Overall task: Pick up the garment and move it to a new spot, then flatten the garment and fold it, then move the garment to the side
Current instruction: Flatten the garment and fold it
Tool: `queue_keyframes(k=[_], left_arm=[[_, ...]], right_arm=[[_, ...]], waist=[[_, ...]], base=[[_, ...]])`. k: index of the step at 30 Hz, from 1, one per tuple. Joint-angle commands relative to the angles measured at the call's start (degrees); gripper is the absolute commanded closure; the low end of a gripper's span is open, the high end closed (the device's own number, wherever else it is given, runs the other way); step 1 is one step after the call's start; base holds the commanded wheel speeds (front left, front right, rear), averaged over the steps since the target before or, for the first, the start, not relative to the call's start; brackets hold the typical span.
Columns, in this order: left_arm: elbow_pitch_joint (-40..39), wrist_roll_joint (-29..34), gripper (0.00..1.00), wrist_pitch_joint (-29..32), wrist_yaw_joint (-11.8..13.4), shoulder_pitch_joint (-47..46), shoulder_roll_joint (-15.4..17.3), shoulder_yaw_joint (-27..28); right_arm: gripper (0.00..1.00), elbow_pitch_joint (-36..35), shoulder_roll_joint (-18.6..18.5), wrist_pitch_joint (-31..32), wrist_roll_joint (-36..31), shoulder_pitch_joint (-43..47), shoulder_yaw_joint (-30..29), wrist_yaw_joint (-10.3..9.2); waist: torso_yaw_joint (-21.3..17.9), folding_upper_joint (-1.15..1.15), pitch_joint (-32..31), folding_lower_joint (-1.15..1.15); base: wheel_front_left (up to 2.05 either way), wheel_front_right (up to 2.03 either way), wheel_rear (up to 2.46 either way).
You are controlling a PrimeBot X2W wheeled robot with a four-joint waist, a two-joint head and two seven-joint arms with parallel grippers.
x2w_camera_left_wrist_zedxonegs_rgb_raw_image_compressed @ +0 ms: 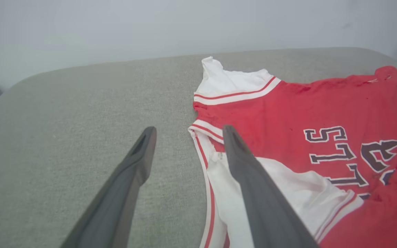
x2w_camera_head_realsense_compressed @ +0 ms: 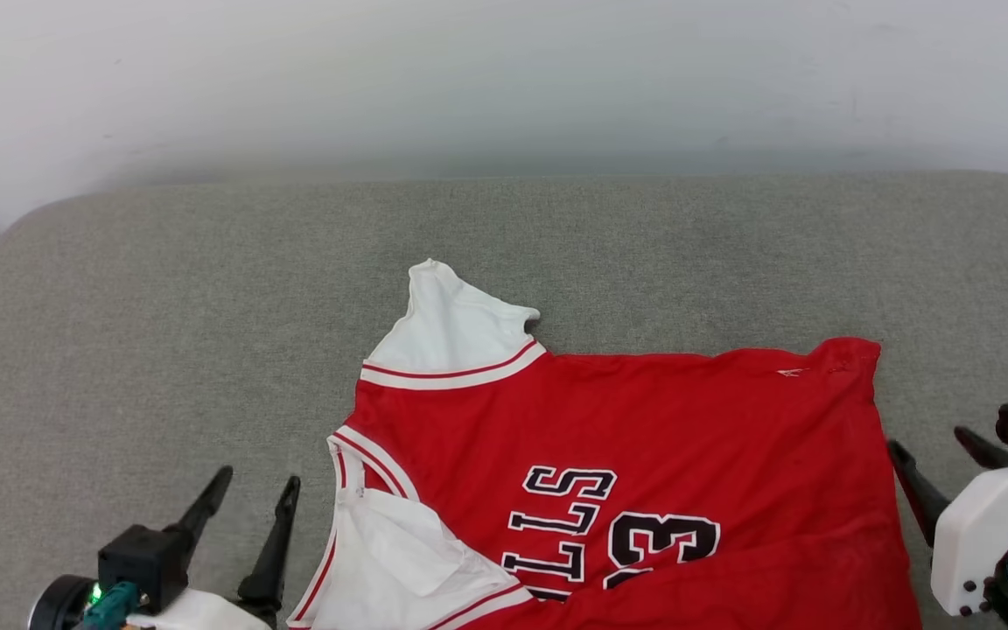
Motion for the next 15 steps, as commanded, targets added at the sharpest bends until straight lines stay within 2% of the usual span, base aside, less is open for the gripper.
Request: queue_keyframes(k=[1, 5, 7, 10, 11, 15], left_arm=[[-0.9, 1.4, 0.00, -1.2, 0.5, -0.9, -0.8, 1.3], [-4.8, 4.1, 0.00, -2.0, 0.9, -1.8, -4.9, 7.1], [-6.3, 6.6, 0.00, -2.0, 0.3, -0.3, -7.0, 9.9], [-7.8, 9.5, 0.00, -2.0, -1.4, 1.2, -9.9, 13.6], [-7.8, 9.5, 0.00, -2.0, -1.4, 1.2, -9.9, 13.6], [-8.3, 12.5, 0.00, -2.1, -4.7, 1.2, -12.4, 16.6]], right_arm=[[0.00, -0.7, 0.6, -3.4, -0.6, -1.3, 0.2, -0.03], [0.00, -1.4, 3.8, -12.0, 0.0, -2.7, -1.1, -0.04], [0.00, -1.8, 5.2, -16.0, -0.6, -2.9, -1.6, -0.04], [0.00, -2.2, 7.4, -21.7, -1.3, -2.9, -2.0, -0.04], [0.00, -2.2, 7.4, -21.7, -1.3, -2.9, -2.0, -0.04], [0.00, -2.4, 9.3, -27.8, -2.0, -2.2, -0.8, -0.03]], waist=[[0.0, 0.00, -0.3, 0.00], [-0.1, 0.00, -0.8, 0.00], [-0.3, 0.00, -0.9, 0.00], [-0.6, 0.00, -1.0, 0.00], [-0.6, 0.00, -1.0, 0.00], [-1.5, 0.00, -0.6, 0.00]], base=[[0.00, 0.00, 0.00], [0.00, 0.00, 0.00], [0.00, 0.00, 0.00], [0.00, 0.00, 0.00], [0.00, 0.00, 0.00], [0.00, 0.00, 0.00]])
